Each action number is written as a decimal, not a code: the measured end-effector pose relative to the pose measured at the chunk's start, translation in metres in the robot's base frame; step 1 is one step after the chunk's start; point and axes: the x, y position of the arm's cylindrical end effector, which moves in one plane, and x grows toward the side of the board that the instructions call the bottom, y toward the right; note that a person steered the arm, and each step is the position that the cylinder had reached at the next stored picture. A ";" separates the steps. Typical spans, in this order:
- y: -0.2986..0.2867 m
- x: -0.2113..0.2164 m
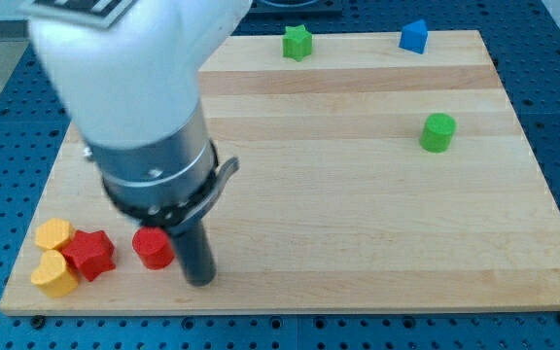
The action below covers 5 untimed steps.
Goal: Slide red circle to the center
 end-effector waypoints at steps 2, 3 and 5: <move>-0.094 -0.027; -0.086 -0.028; -0.026 -0.038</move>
